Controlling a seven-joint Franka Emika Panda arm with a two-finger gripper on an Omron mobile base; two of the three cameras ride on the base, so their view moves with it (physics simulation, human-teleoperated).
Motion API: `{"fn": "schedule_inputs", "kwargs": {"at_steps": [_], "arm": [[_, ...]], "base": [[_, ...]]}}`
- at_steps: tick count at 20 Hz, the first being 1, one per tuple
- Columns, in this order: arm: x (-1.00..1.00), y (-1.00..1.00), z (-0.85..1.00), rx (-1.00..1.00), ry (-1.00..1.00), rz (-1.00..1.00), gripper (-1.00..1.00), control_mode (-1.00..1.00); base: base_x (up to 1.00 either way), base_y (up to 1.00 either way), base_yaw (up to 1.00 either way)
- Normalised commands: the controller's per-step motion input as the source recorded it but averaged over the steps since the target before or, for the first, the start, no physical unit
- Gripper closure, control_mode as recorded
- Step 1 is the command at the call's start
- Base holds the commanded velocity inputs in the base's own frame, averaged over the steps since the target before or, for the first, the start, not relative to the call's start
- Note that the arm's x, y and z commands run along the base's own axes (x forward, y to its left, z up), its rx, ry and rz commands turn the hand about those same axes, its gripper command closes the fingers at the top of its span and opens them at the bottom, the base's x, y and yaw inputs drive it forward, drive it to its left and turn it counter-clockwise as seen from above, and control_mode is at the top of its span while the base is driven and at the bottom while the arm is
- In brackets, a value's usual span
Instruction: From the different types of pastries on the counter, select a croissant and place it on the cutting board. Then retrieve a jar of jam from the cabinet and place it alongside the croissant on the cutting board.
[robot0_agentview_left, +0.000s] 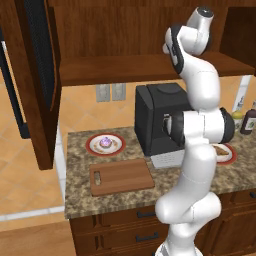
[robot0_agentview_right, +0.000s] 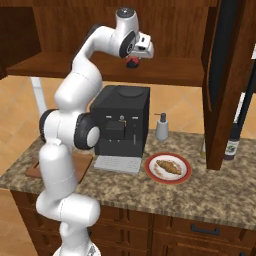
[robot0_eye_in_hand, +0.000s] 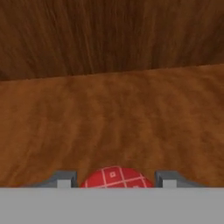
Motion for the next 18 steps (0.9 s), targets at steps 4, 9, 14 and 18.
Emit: {"fn": "schedule_inputs", "kwargs": {"at_steps": [4, 9, 14, 18], "arm": [[-1.0, 0.06, 0.1, 0.22, 0.18, -0.19, 1.0, -1.0], [-0.92, 0.53, 0.97, 0.09, -0.06, -0.17, 1.0, -1.0], [-1.0, 0.63, 0.72, 0.1, -0.09, -0.22, 1.0, -1.0], [-1.0, 0.75, 0.01, 0.15, -0.05, -0.28, 1.0, -1.0]], "base": [[0.0, 0.0, 0.0], [0.0, 0.0, 0.0], [0.0, 0.0, 0.0], [0.0, 0.0, 0.0]]}}
